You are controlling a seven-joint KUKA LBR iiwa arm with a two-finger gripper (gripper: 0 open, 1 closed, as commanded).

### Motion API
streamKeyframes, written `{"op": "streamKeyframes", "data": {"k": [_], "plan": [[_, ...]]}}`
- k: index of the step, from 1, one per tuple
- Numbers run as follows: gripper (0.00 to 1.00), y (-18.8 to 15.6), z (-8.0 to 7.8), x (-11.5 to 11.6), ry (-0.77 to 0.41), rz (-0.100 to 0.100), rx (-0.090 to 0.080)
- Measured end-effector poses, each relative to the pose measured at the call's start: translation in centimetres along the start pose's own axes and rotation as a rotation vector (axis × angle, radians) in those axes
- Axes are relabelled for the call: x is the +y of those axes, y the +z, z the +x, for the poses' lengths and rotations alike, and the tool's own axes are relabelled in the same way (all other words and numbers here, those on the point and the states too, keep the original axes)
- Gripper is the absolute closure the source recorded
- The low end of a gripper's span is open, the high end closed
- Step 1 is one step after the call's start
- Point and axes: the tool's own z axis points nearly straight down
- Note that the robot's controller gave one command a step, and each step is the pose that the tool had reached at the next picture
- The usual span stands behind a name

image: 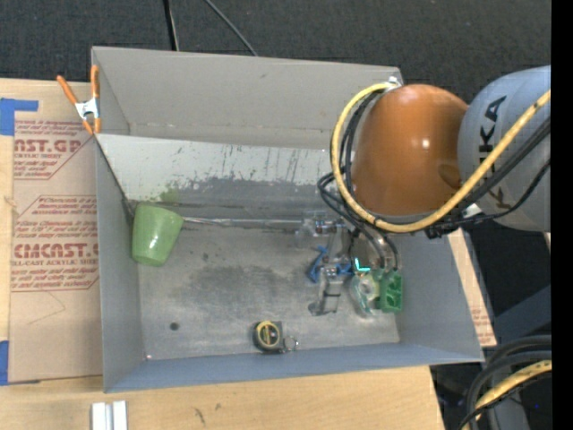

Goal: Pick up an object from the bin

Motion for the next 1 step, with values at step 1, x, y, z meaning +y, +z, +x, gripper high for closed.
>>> {"op": "streamKeyframes", "data": {"k": [1], "plan": [[0.00, 16.79, 0.70, 5.27, -0.156, 0.000, -0.011]]}}
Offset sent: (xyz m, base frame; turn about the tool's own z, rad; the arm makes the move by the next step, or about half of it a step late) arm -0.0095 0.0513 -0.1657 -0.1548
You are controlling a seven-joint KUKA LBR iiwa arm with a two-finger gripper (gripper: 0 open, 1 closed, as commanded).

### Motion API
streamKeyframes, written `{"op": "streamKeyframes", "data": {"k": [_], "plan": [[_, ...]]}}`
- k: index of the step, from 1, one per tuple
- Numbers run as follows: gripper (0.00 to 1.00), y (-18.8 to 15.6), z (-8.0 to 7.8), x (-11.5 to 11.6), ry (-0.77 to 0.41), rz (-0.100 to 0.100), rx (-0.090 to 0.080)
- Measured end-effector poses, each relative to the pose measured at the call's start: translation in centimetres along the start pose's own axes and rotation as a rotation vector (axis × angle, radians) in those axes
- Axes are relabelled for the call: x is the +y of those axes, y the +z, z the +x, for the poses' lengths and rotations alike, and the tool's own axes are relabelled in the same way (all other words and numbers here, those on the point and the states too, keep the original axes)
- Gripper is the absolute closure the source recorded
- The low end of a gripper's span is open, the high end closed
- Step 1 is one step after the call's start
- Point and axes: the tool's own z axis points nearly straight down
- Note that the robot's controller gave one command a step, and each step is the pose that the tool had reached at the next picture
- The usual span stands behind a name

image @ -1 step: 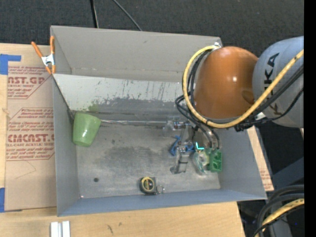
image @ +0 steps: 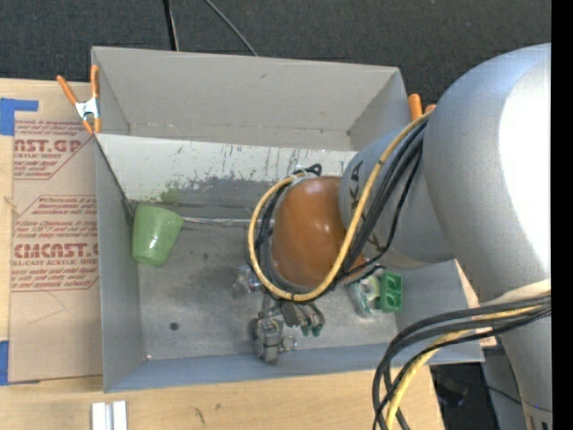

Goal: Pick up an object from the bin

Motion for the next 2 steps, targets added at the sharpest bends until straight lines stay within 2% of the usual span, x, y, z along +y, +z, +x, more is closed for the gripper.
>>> {"op": "streamKeyframes", "data": {"k": [1, 2], "plan": [[0.00, -3.7, -2.1, 4.9, -0.006, -0.003, 0.001], [0.00, 0.0, -0.8, -2.3, -0.032, 0.003, 0.010]]}}
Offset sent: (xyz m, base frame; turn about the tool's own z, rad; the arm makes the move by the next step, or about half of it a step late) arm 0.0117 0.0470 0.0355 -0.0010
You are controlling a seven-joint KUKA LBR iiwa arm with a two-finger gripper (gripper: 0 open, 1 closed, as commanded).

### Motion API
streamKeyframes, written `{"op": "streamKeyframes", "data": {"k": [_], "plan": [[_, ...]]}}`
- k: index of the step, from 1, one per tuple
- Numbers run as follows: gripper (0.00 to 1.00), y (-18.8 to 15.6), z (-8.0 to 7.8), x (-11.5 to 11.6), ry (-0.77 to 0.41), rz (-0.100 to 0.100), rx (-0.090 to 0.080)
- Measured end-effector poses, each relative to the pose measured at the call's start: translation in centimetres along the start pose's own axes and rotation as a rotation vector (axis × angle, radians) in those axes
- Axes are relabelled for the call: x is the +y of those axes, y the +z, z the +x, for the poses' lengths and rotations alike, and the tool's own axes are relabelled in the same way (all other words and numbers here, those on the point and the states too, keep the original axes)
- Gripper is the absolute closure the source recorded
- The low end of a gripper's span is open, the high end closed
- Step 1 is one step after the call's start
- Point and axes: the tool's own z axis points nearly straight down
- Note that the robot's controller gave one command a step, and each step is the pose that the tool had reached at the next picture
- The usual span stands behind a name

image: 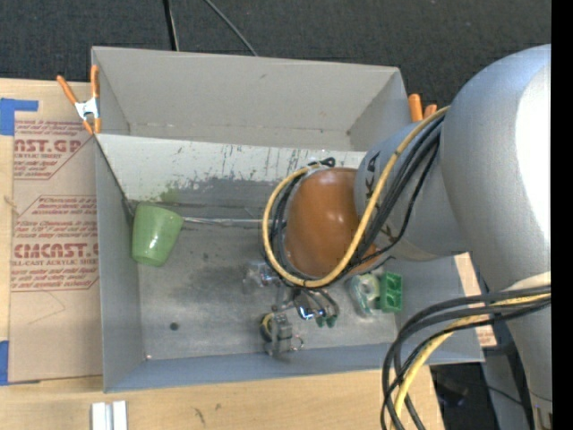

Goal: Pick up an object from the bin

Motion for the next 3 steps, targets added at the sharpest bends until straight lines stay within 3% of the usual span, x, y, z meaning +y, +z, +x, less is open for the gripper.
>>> {"op": "streamKeyframes", "data": {"k": [1, 2, 3], "plan": [[0.00, -0.4, 1.9, -2.5, 0.023, -0.002, -0.017], [0.00, -0.3, 0.9, 0.3, -0.489, -0.002, -0.011], [1.00, -0.2, 1.1, 0.3, -0.486, -0.003, -0.004]]}}
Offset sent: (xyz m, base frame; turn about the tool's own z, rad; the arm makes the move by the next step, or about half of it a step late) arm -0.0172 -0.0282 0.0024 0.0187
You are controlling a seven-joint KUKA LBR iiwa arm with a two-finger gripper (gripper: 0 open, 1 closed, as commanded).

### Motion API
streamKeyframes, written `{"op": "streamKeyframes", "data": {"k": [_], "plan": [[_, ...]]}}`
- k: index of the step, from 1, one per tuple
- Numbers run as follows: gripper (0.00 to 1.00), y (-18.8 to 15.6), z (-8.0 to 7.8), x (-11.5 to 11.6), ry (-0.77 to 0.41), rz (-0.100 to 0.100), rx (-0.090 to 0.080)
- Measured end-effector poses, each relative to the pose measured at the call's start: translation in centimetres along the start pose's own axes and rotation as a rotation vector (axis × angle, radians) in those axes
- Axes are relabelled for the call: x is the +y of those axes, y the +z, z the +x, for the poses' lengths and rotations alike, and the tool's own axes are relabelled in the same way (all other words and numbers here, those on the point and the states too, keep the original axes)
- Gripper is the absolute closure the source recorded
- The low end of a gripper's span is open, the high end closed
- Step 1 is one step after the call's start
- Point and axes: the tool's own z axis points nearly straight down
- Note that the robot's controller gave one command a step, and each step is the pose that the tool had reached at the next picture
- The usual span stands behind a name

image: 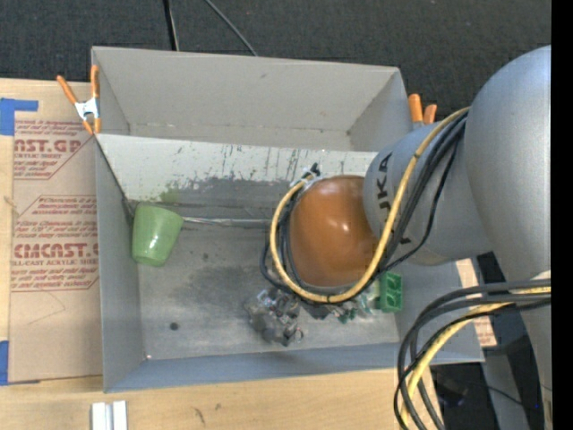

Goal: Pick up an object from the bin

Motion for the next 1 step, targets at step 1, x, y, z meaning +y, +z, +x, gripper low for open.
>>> {"op": "streamKeyframes", "data": {"k": [1], "plan": [[0.00, -0.12, -0.23, -0.13, 0.000, 0.004, -0.010]]}}
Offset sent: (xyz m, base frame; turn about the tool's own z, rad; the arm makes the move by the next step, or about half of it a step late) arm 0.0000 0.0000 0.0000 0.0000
